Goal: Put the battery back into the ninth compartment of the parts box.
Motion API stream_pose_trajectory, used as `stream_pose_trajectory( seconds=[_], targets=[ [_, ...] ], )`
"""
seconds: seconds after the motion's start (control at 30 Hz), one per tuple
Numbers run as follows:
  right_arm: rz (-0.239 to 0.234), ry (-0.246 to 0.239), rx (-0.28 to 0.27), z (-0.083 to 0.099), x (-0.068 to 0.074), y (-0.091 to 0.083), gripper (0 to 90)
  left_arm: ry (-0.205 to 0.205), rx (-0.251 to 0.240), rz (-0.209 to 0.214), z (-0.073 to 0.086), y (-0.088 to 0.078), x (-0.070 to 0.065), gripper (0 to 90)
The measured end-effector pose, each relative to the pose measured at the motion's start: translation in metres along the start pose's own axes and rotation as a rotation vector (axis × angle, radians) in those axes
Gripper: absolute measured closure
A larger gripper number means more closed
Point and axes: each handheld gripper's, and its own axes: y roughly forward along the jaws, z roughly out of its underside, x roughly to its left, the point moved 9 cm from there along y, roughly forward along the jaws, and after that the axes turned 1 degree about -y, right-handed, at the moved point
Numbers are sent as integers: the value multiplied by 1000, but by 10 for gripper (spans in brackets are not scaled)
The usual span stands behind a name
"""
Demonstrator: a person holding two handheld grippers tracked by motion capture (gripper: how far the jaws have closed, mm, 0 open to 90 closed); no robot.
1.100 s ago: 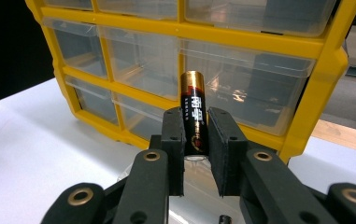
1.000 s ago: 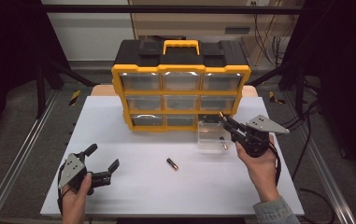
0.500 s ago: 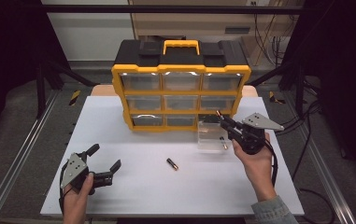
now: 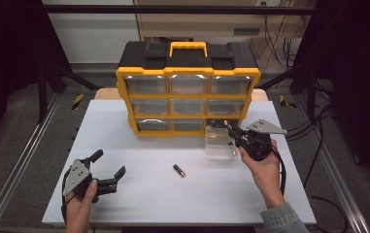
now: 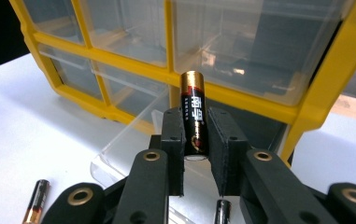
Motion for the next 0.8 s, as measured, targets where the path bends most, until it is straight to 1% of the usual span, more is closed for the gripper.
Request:
stream_pose_trajectory(
  seconds=[0.13, 0.23, 0.27, 0.3, 0.33, 0.37, 0.43, 0.53, 0.6, 0.7, 0.8],
  targets=[
    [-4, -8, 4, 0, 1, 2, 766, -7, -5, -5, 0, -2, 2, 12],
    [9, -21, 18, 4, -1, 6, 763, -4, 0, -2, 0, -1, 1, 12],
    [17, -21, 30, 6, -2, 9, 732, -4, 0, 0, 0, 0, 0, 12],
    [19, -16, 37, 8, -3, 11, 639, -4, 0, 1, 0, 0, 0, 12],
    [17, -8, 45, 9, -3, 12, 576, -3, 0, 2, 0, 0, 0, 12],
    [18, -2, 49, 9, -3, 11, 537, -2, -1, 4, 0, 0, -1, 12],
    [25, -2, 20, 4, -3, 7, 477, -2, 0, 5, 0, 0, -1, 12],
    [17, 10, -33, -5, -1, 1, 406, -3, 1, 5, 0, 0, -1, 12],
    [5, 18, -56, -8, 1, -1, 365, -2, 0, 6, 0, 0, -1, 11],
    [-9, 33, -80, -11, 5, -3, 283, -1, 1, 6, 0, 0, -1, 12],
    [-27, 30, -88, -14, 12, -4, 220, 0, 2, 6, 0, 0, -1, 12]
  ],
)
